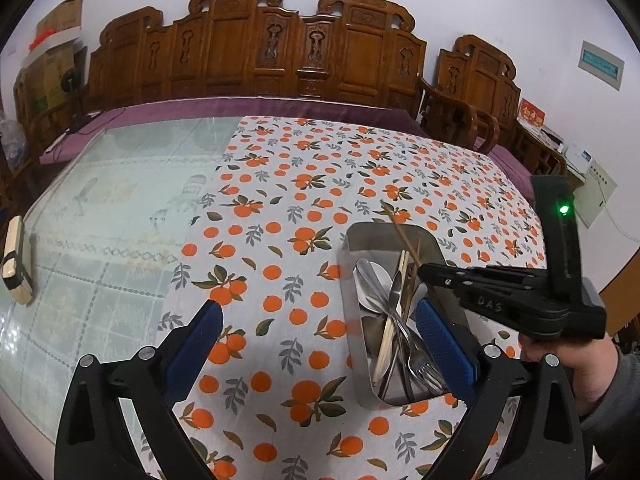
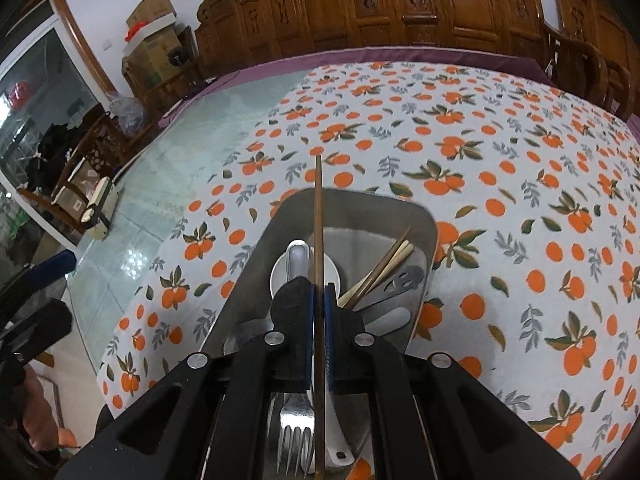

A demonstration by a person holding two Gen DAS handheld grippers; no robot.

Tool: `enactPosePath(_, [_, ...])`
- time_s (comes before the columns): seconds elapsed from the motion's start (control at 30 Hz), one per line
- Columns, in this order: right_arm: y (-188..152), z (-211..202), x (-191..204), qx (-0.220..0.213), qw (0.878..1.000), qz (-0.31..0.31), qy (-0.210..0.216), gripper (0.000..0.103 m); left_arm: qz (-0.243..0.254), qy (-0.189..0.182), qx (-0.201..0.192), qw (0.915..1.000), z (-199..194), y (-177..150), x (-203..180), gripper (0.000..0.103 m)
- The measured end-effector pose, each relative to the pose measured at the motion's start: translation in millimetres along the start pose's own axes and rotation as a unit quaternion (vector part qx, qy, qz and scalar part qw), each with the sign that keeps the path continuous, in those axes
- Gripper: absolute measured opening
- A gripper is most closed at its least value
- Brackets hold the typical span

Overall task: Organize utensils
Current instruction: 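Lower the wooden chopstick into the tray and open the right tool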

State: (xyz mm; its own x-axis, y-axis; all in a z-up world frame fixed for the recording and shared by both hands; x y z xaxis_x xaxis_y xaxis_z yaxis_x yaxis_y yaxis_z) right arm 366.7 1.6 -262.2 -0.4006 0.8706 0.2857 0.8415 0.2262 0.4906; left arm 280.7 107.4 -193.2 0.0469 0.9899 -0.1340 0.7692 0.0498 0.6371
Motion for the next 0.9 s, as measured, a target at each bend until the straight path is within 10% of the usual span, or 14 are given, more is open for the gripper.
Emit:
enactPosePath(0.77, [-14,22,3,0.032,0.999,-0.017,-0.014,0.008,-0.001,0.001,0.004,1.0,2,-4,3,0.093])
enactPosePath(0.9, [-14,15,4,0.024,0.999,-0.032,-0.023,0.024,0.0,0.001,0.005,1.0,3,-4,3,0.093])
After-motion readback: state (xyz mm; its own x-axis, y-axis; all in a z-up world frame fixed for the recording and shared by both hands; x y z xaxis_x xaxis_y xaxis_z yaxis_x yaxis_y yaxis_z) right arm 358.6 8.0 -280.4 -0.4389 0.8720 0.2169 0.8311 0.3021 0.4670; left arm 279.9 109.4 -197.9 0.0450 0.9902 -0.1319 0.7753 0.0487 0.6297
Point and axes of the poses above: each gripper's, at about its wrist camera, not at the fingertips, and z roughly the way its jaws point, x to its left, y to its top, the point moved 10 cm from there along z, roughly the way its jaws point, and after that the axes turned 3 degrees about x, right-handed, at the moved point
